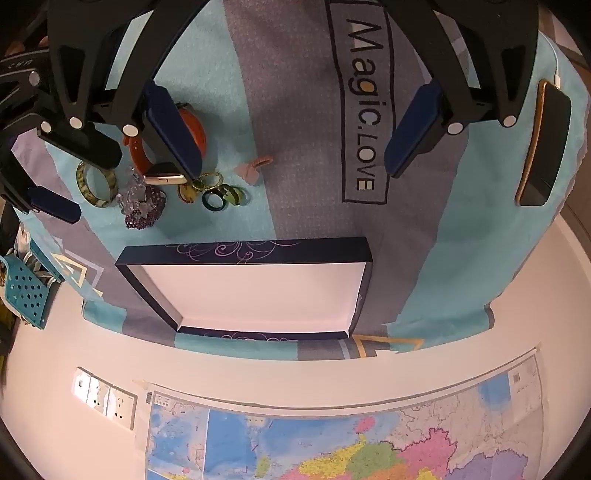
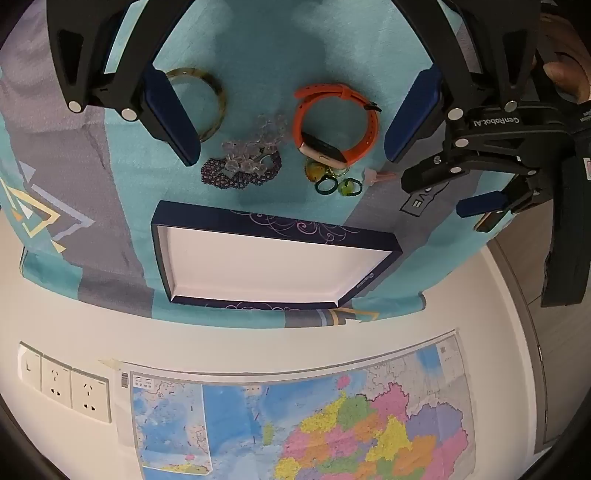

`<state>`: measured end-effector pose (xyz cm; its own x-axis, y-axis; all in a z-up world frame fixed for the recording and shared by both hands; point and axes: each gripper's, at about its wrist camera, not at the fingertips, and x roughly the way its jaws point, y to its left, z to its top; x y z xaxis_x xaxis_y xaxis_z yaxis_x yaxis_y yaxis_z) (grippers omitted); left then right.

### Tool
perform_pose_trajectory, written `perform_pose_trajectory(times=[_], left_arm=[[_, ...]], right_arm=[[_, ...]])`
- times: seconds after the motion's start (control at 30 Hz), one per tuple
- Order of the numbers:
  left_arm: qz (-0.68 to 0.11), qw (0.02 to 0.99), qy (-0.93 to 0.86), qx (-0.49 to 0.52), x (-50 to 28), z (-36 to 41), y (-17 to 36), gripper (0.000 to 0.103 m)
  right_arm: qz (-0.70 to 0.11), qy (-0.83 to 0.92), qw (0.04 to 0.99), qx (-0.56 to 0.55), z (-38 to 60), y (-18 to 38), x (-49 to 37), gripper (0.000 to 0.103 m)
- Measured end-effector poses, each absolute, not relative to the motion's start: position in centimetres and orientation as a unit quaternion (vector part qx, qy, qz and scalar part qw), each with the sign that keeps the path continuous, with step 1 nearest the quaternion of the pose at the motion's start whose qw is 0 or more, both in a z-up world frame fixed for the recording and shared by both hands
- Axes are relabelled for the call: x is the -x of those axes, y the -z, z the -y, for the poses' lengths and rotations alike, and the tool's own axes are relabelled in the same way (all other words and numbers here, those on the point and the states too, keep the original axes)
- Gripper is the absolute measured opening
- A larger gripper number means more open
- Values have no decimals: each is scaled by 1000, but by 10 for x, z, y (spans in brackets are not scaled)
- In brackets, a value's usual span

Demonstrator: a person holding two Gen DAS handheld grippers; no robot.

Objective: Organize jewelry

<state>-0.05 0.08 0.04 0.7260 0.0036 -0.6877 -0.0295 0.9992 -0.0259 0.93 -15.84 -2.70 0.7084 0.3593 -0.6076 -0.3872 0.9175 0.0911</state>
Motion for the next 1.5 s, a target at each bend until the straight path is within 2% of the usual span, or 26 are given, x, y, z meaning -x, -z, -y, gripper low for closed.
perform_pose_trajectory(times=[1.5], left_arm=[[-375, 927, -7, 0, 2, 8, 4, 97]], right_arm=[[-333, -208, 920, 0, 168, 35, -10, 97]])
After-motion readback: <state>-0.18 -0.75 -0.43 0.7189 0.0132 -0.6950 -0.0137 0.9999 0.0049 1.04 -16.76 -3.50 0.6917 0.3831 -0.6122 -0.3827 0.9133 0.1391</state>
